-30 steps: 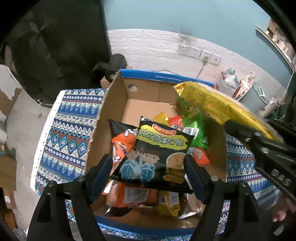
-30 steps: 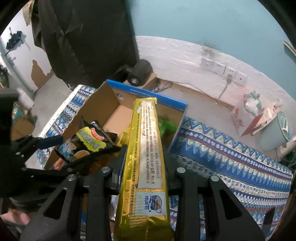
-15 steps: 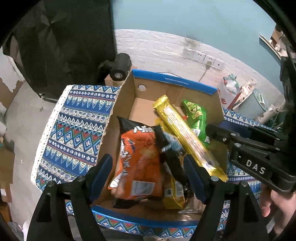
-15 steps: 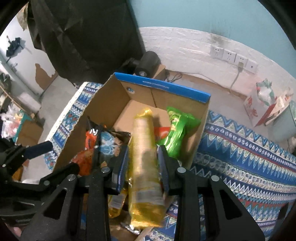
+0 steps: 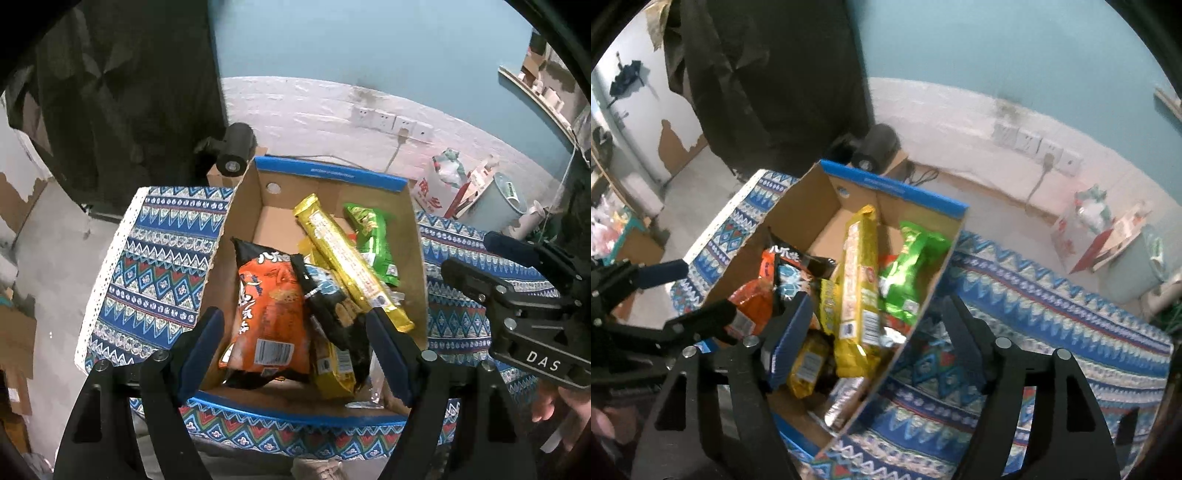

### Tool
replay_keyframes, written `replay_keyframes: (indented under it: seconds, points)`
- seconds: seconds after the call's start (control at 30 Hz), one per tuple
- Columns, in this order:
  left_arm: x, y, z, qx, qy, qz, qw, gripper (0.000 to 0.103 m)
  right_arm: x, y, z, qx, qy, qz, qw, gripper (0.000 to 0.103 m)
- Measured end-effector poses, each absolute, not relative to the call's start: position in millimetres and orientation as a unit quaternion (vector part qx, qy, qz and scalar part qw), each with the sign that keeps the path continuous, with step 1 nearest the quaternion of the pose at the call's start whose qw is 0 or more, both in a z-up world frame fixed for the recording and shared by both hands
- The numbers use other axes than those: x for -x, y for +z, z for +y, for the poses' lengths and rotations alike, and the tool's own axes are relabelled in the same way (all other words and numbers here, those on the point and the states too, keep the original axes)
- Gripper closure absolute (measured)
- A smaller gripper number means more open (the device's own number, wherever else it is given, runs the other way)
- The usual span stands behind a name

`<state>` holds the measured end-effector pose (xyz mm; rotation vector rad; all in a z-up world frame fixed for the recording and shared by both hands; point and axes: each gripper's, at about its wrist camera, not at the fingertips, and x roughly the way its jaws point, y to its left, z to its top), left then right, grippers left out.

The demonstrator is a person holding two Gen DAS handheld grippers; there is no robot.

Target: Organize snacks

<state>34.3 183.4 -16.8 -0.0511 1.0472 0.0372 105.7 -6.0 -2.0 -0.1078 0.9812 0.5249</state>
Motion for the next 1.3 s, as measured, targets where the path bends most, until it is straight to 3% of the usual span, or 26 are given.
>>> replay_keyframes:
  seconds: [0.13, 0.8, 1.3]
  points:
    - [-30, -8, 177, 0.018, 0.012, 0.49, 0.871, 0.016, -95, 8, -16, 0.058, 0.245, 0.455, 0.854, 0.026]
    - [-5, 19, 140, -0.048, 0.012, 0.426, 0.904, 0.013, -72, 26, -60, 0.054, 0.228, 0.433, 0.87, 0.023]
    - [-6, 13, 125, -0.062, 0.002, 0.437, 0.897, 0.01, -73, 17, -72, 0.04, 0.227, 0.445, 0.865, 0.023]
